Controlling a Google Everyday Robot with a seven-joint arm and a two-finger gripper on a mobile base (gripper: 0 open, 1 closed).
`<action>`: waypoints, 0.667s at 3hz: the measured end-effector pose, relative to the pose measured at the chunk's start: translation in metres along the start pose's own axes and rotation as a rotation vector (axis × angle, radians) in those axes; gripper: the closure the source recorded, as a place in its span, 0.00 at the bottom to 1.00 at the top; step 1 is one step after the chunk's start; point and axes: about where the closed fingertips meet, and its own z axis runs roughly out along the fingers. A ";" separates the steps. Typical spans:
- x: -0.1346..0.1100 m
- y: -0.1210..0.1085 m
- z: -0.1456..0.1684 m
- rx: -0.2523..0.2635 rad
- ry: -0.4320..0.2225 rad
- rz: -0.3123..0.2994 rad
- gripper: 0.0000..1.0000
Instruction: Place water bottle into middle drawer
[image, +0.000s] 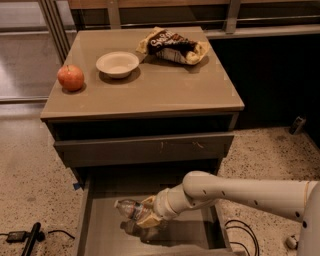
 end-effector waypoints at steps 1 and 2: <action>0.018 0.001 0.017 -0.009 0.022 0.028 1.00; 0.031 -0.002 0.032 -0.004 0.057 0.037 1.00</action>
Offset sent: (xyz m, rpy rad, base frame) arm -0.0008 0.0061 -0.0687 -0.1027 0.0385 -0.0223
